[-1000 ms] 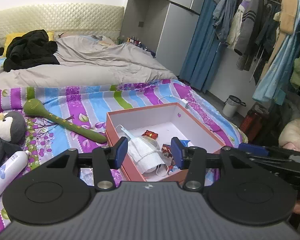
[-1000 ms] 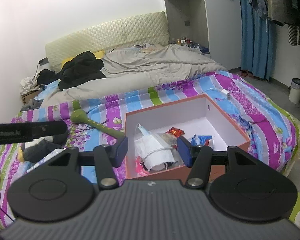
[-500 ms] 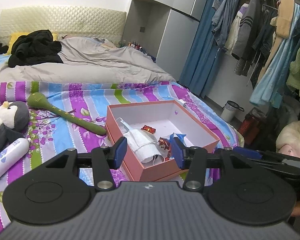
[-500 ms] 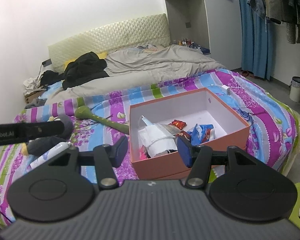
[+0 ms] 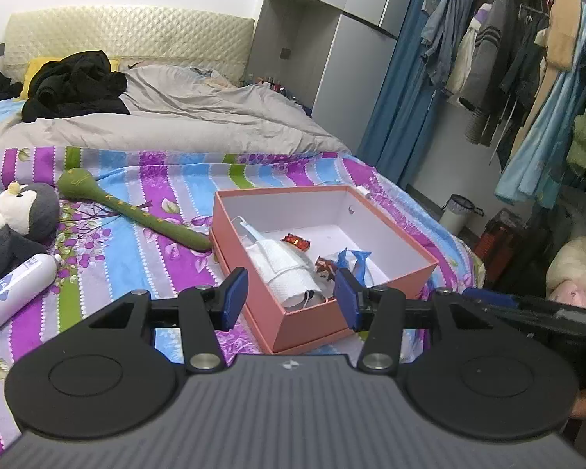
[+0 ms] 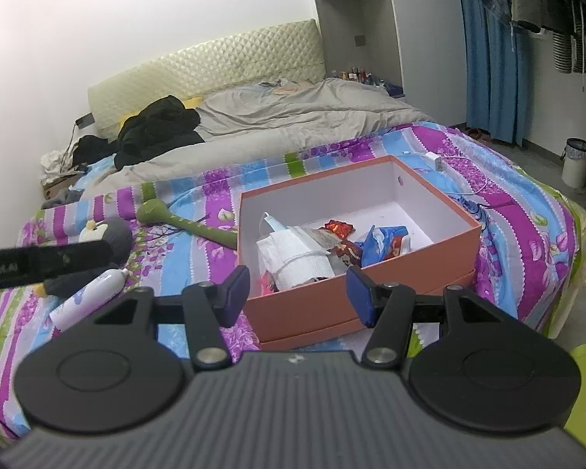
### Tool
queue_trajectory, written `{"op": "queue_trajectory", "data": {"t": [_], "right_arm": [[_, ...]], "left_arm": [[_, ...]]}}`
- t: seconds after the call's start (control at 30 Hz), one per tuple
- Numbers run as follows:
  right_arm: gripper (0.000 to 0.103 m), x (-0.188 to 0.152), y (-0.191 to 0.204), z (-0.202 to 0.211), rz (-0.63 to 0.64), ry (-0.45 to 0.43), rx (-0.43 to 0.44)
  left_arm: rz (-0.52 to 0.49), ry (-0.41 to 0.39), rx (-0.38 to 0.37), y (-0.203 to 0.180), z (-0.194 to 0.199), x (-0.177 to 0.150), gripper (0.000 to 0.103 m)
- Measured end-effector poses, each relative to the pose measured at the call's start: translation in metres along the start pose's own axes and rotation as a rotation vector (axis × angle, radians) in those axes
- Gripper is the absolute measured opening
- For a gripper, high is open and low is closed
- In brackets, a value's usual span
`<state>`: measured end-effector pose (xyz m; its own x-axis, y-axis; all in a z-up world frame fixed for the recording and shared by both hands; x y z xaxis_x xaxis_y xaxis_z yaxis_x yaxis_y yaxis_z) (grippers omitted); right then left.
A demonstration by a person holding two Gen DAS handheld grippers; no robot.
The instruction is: Organize soft objects
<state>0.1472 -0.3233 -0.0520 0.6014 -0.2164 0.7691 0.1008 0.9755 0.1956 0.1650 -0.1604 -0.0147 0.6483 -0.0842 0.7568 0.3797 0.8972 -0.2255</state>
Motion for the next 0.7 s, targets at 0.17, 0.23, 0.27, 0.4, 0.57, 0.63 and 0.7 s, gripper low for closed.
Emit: {"op": "queue_trajectory", "data": {"t": [0.17, 0.23, 0.27, 0.4, 0.57, 0.63, 0.7], "right_arm": [[0.057, -0.002, 0.002, 0.000, 0.007, 0.003, 0.001], [0.057, -0.002, 0.003, 0.000, 0.011, 0.001, 0.002], [0.057, -0.002, 0.003, 0.000, 0.011, -0.001, 0.007], [0.057, 0.000, 0.001, 0.000, 0.007, -0.007, 0.000], [0.103, 0.001, -0.003, 0.000, -0.005, -0.018, -0.015], [0.103, 0.001, -0.005, 0.000, -0.006, -0.023, -0.042], [0.103, 0.001, -0.007, -0.001, -0.012, -0.019, -0.046]], "left_arm": [[0.001, -0.005, 0.006, 0.004, 0.001, 0.002, 0.055], [0.000, -0.008, 0.007, 0.004, 0.001, 0.002, 0.055], [0.001, -0.008, 0.008, 0.004, 0.001, 0.002, 0.055], [0.003, -0.003, 0.009, 0.005, 0.001, 0.002, 0.063], [-0.009, -0.029, 0.030, 0.005, 0.006, 0.004, 0.094], [-0.009, -0.027, 0.034, 0.005, 0.005, 0.005, 0.099], [-0.011, -0.023, 0.044, 0.006, 0.004, 0.005, 0.100]]}}
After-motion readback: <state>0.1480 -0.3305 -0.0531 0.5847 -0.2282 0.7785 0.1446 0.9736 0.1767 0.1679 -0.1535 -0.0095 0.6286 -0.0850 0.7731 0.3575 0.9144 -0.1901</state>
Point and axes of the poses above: each gripper's, at about its wrist camera, not at the fingertips, and z roughly against the way its jaws point, y to its left, x to its top, the point moved 10 cm from there along -z, roughly the way its jaws point, and after that the axes turned 6 degrees about y, right-handed, at the moved point
